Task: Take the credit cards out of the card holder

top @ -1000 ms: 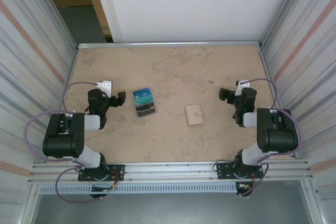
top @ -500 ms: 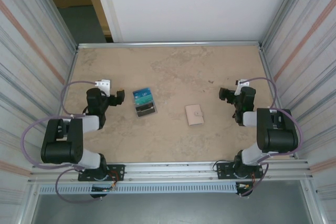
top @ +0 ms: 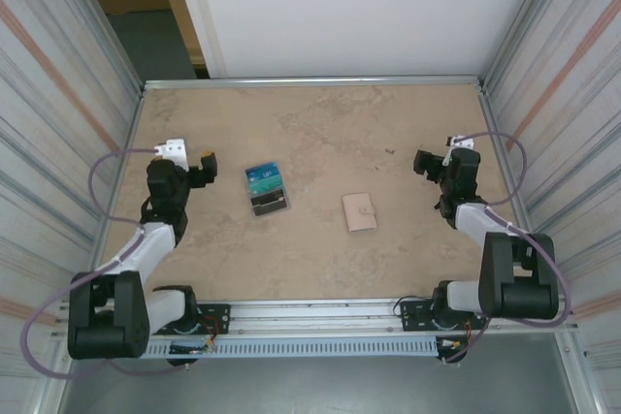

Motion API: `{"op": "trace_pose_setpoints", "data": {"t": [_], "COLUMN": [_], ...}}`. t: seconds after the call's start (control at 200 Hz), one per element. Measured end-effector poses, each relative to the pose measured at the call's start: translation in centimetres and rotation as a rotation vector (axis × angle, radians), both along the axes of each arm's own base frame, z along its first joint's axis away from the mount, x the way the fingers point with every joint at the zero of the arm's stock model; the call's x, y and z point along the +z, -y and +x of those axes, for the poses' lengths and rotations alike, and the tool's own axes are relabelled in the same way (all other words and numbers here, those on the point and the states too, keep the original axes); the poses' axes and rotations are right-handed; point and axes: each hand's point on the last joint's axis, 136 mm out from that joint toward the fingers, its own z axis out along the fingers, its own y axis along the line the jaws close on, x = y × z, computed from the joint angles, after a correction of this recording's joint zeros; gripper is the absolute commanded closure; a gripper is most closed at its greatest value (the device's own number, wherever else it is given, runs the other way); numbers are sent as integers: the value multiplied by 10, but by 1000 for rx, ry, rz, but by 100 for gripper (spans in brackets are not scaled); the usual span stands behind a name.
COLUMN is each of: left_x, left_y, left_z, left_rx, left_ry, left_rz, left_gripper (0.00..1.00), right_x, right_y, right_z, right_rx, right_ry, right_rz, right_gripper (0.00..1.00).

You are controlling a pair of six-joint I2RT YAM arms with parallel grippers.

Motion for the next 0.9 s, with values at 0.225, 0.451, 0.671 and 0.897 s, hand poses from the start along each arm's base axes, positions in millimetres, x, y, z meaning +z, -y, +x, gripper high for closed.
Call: {"op": "trace_pose_setpoints", "data": {"t": [0.225,0.451,0.671,0.897], "left_x": [26,46,45,31], "left_y": [1,20,79,123], "left_z": [-12,-27,-45,-64], "left_rx": [30,-5,-140,-240], "left_ry": [29,63,23,-49], "left_rz": [-110,-206,-192,-161], "left_gripper": [1,1,1,1], "right_x": [8,-3,-15,-33], "right_y": [-15,-73,-114,-150], "right_z": [-11,-38,-67,-97], "right_rx": [-52,62,156,259], "right_ry": [-100,-243,-352,-468], "right_rz": [63,91,177,171], "right_gripper": [2,2,2,1]}}
